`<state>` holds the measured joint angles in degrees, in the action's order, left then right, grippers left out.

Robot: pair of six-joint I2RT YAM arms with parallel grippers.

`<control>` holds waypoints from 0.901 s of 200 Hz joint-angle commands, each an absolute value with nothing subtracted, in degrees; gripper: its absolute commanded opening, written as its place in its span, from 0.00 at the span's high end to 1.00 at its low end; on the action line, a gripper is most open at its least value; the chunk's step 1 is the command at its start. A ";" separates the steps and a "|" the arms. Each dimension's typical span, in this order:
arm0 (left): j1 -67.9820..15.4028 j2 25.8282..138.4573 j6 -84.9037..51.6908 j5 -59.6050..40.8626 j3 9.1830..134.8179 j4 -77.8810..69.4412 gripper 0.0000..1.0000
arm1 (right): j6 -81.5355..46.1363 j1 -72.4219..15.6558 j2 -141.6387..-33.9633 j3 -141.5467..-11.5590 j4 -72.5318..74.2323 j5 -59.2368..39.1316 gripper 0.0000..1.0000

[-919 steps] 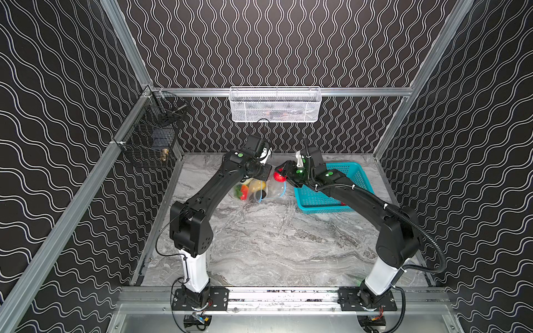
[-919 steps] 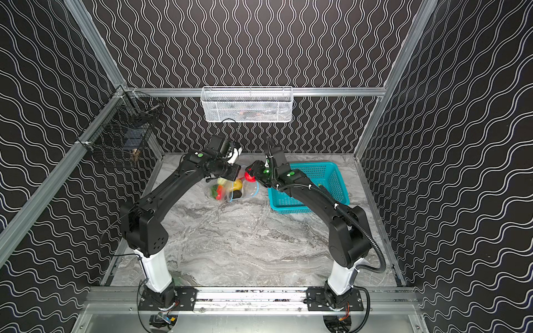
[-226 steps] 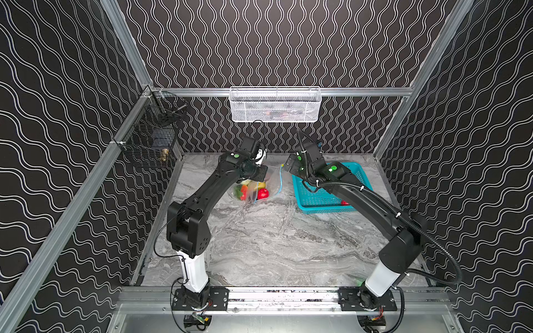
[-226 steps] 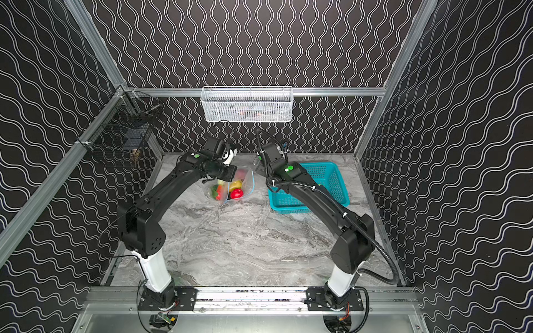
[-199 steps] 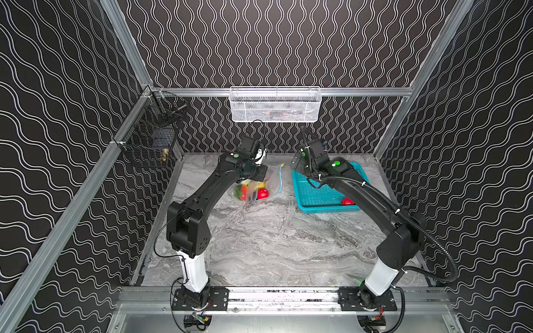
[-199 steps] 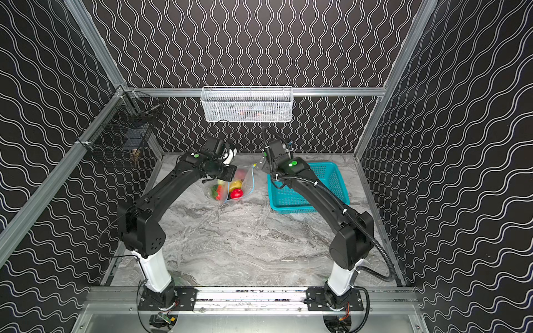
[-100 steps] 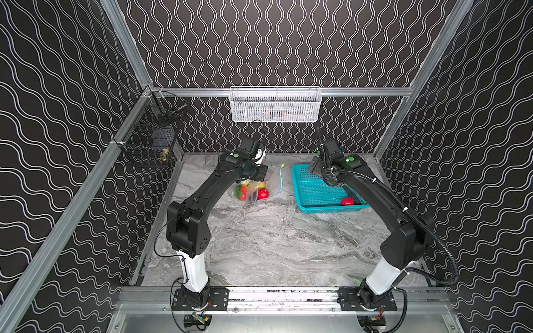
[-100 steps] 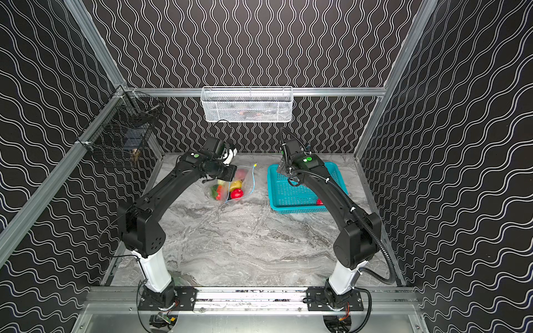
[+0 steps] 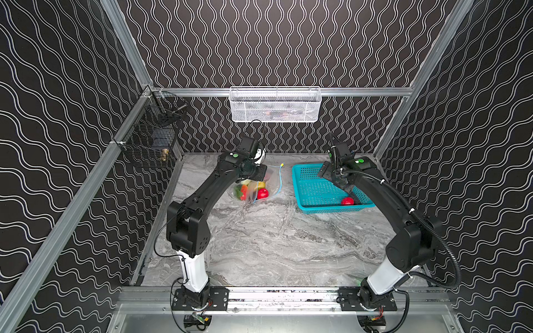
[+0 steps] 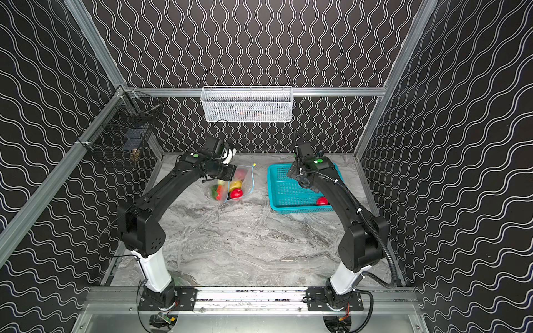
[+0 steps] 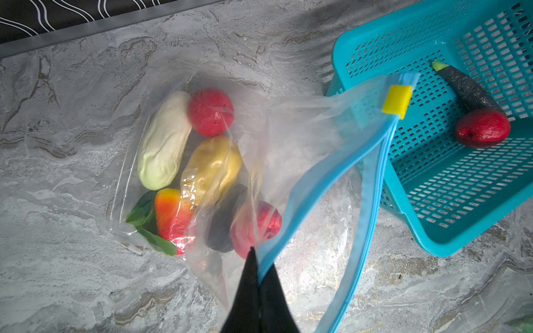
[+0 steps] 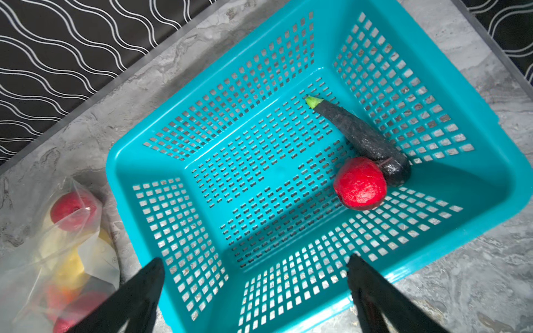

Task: Place the food in the zip-top bag and seal the zipper
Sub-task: 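Withdraw the open right gripper from the bag back over the teal basket, then lower the right gripper into the basket over the red fruit beside the eggplant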

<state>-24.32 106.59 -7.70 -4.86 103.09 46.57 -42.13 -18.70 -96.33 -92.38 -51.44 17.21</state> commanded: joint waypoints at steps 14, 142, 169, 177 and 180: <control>-24.17 106.11 -7.93 -4.92 103.10 46.40 1.00 | -41.61 -16.50 -94.79 -90.46 -53.99 16.17 0.01; -22.99 106.78 -7.84 -6.67 102.74 46.57 1.00 | -29.24 -6.94 -99.21 -91.41 -59.41 13.12 0.01; -23.03 107.23 -7.97 -7.21 103.01 46.82 1.00 | -28.12 -5.64 -100.32 -89.88 -59.26 12.80 0.01; -22.98 107.24 -7.97 -7.01 103.07 46.85 1.00 | -27.61 -5.54 -100.83 -89.74 -59.15 12.57 0.01; -22.97 107.25 -7.97 -6.95 103.02 46.85 1.00 | -27.42 -5.46 -101.01 -89.69 -59.08 12.56 0.01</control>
<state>-23.07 107.07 -7.70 -6.22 102.83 46.61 -30.04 -5.69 -100.03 -90.21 -59.20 14.04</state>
